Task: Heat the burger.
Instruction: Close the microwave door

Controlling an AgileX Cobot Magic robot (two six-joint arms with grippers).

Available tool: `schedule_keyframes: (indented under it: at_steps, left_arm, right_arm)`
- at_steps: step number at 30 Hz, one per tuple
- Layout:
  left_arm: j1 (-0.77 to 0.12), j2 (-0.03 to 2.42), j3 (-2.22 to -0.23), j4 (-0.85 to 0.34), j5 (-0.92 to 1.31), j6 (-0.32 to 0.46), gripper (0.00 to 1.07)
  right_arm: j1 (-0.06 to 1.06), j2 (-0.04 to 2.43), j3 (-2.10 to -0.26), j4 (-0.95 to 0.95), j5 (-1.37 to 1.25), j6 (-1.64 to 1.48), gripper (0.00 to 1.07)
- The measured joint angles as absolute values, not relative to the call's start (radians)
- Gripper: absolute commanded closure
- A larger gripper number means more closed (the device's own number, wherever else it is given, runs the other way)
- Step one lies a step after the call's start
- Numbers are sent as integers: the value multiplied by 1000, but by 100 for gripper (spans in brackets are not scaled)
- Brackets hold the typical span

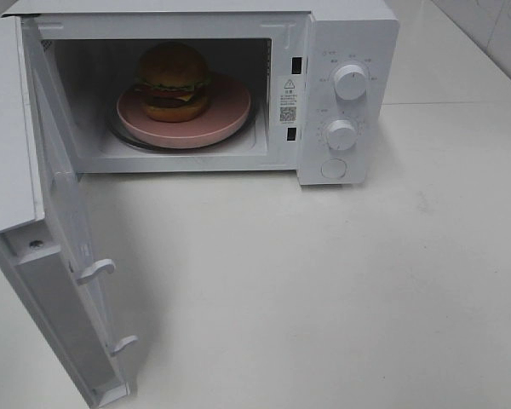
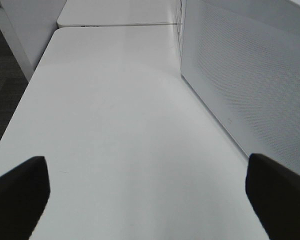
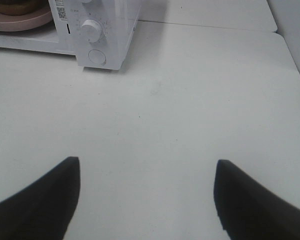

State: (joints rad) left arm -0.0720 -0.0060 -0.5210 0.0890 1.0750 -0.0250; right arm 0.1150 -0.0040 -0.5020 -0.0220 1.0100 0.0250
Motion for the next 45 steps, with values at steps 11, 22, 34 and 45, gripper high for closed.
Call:
schedule_keyframes:
  at_steps: [11, 22, 34, 45]
  left_arm:
    - [-72, -6, -521, 89, 1075, -25, 7]
    - [-72, -6, -521, 89, 1075, -25, 7]
    - [-72, -6, -521, 89, 1075, -25, 7]
    - [-72, -6, -521, 89, 1075, -25, 7]
  right_arm:
    - [115, -4, -502, -22, 1010, 25, 34]
    - [115, -4, -502, -22, 1010, 25, 34]
    - [115, -4, -502, -22, 1010, 25, 34]
    - [115, -4, -502, -22, 1010, 25, 34]
